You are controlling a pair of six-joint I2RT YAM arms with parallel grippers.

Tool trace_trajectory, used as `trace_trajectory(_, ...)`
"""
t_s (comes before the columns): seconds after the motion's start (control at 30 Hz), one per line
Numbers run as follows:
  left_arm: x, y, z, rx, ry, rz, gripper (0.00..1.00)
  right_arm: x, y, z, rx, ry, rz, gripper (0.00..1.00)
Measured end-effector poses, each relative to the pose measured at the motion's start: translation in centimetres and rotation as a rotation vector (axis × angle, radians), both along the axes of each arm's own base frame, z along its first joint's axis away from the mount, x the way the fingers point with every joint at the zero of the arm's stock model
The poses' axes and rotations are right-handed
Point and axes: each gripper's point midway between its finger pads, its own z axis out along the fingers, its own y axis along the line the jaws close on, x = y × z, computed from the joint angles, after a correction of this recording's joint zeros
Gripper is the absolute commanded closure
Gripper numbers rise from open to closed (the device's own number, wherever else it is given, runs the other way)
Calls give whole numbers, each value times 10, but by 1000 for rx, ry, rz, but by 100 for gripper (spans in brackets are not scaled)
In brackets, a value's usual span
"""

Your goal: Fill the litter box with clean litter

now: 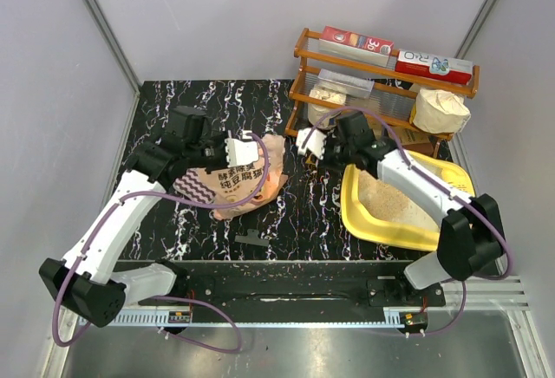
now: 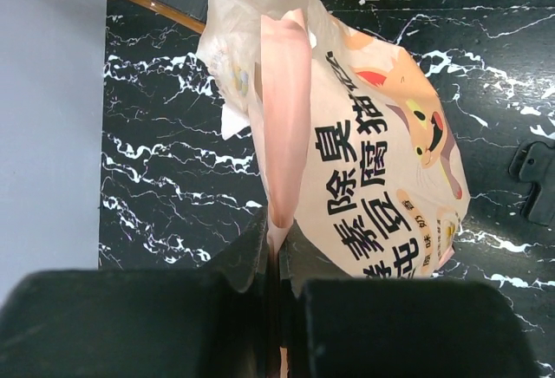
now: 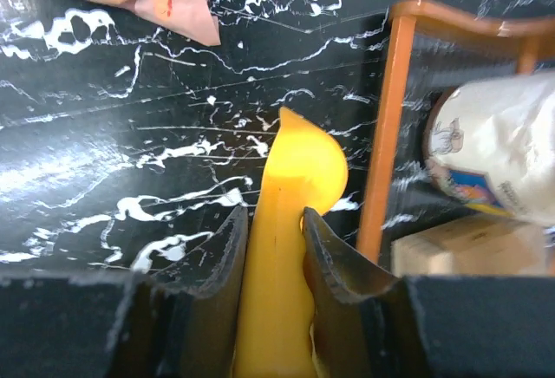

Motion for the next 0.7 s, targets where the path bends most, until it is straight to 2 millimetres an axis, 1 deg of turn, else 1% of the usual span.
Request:
trace_trajectory(0.03,-1,1,0,2,0,0,100,-7,-1,-10,-37,-25,45,67)
trace_trajectory(0.07,-2,1,0,3,1,1,100,-11,1,-12,-59,-69,82,60)
trace_trajectory(0.13,-2,2,0,5,2,3,100,-23,1,-15,-94,-110,141,49)
trace_trajectory(0.17,-2,2,0,6,2,3,100,-29,-1,-19,-111,-116,162,40)
trace_trajectory(0.3,-4,2,0,3,5,4,100,-51,-12,-29,-164,-85,200,27)
trace_trajectory(0.37,-5,2,0,0,9,6,100,-62,-19,-28,-178,-51,207,21)
trace_trajectory(0.4,-5,2,0,-3,12,6,100,-69,-22,-26,-181,-29,214,15)
trace_trajectory(0.5,-7,1,0,-13,18,8,100,-91,-26,-13,-165,15,243,9)
trace_trajectory(0.63,-6,0,0,-24,16,11,100,-124,-37,7,-138,55,275,7)
trace_trajectory(0.7,-7,0,0,-32,22,16,100,-135,-43,14,-135,74,265,8)
